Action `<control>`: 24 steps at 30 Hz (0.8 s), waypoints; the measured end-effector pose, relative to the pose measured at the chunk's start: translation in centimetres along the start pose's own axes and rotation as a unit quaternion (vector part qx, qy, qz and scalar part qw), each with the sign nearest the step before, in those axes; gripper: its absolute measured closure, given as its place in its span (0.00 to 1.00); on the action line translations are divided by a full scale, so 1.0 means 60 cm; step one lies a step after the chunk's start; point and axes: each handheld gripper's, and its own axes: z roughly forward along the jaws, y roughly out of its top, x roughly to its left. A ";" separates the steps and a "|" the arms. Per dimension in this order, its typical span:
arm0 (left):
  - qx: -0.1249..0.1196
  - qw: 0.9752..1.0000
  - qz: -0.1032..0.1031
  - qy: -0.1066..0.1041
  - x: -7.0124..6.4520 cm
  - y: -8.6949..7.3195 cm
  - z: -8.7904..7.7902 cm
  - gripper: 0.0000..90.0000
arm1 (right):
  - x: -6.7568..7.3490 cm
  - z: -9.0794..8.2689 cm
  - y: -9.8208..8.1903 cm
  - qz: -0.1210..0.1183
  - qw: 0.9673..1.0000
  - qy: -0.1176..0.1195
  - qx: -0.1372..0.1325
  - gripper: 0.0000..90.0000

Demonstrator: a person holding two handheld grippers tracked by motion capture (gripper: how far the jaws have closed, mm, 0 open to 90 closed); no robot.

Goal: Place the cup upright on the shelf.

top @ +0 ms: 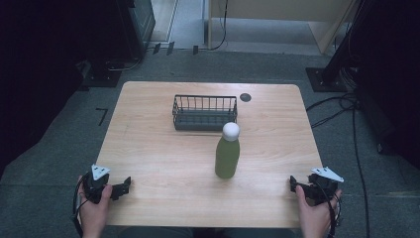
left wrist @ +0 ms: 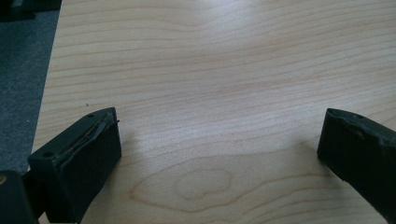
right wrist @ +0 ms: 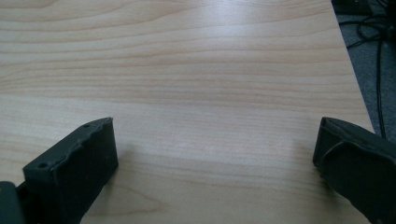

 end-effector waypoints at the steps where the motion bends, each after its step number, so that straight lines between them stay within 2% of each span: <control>1: 0.000 1.000 0.000 0.000 0.000 0.000 0.000 0.00 | 0.000 0.000 0.000 0.000 1.000 0.000 0.000 0.00; 5: 0.000 1.000 -0.001 0.001 0.000 -0.002 -0.002 0.00 | -0.001 0.002 0.002 0.001 1.000 0.000 -0.001 0.00; 7: 0.000 1.000 -0.001 0.001 -0.001 -0.002 -0.002 0.00 | 0.006 -0.001 -0.001 0.011 1.000 -0.002 -0.003 0.00; 8: 0.000 1.000 0.000 0.001 -0.001 -0.002 -0.002 0.00 | 0.013 -0.003 -0.003 0.002 1.000 0.003 -0.002 0.00; 13: -0.001 1.000 0.002 -0.002 -0.007 -0.001 -0.001 0.00 | 0.026 -0.008 -0.007 -0.006 1.000 0.001 -0.012 0.00; 21: -0.001 1.000 0.003 -0.002 -0.007 -0.001 -0.001 0.00 | 0.064 -0.015 0.000 -0.037 0.999 0.029 -0.015 0.00; 24: -0.001 1.000 0.002 -0.002 -0.007 -0.001 -0.001 0.00 | 0.076 -0.019 0.003 -0.044 0.998 0.032 -0.018 0.00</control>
